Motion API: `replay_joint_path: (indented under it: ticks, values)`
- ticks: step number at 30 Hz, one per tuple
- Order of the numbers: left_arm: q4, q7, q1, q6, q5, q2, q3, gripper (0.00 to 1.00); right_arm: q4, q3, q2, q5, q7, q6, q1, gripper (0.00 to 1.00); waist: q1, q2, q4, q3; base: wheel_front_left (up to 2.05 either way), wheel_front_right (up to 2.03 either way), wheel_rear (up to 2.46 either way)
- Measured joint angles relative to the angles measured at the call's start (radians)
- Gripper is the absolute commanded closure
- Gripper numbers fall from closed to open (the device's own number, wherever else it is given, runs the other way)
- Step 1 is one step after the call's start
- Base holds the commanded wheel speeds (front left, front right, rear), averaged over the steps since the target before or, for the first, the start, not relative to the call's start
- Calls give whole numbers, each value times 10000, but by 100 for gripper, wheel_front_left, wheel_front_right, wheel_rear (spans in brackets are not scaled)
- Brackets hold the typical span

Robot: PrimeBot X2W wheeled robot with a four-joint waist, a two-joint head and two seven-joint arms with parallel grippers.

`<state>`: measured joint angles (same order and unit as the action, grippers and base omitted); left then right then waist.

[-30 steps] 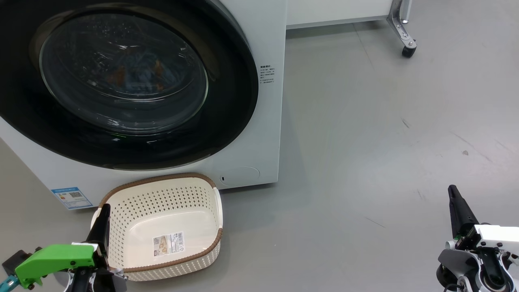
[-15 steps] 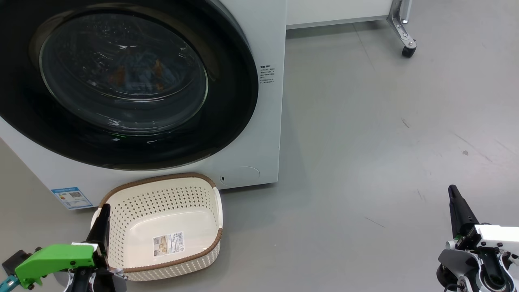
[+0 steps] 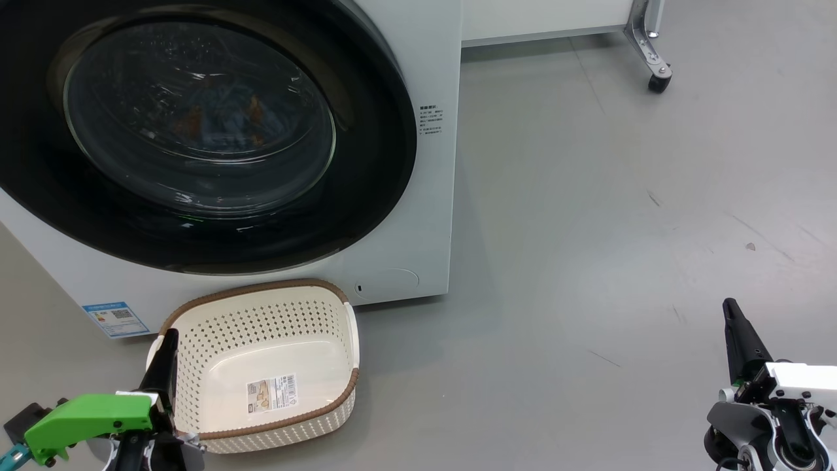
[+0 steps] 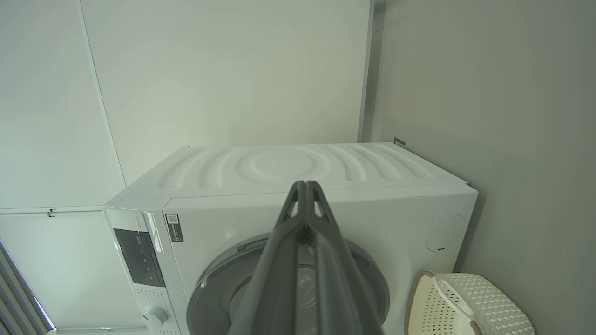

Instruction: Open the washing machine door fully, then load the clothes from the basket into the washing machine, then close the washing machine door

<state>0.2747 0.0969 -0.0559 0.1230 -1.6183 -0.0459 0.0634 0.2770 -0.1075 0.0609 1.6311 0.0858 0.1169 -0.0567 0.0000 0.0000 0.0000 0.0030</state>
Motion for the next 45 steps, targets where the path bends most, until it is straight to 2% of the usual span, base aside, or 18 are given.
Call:
replay_joint_path:
  ticks: [45]
  values:
    - [-2,0,-1,0,0,4,10,100,-2,-25,-21,0,8,0,0,100,0,0,0,0,0,0,0]
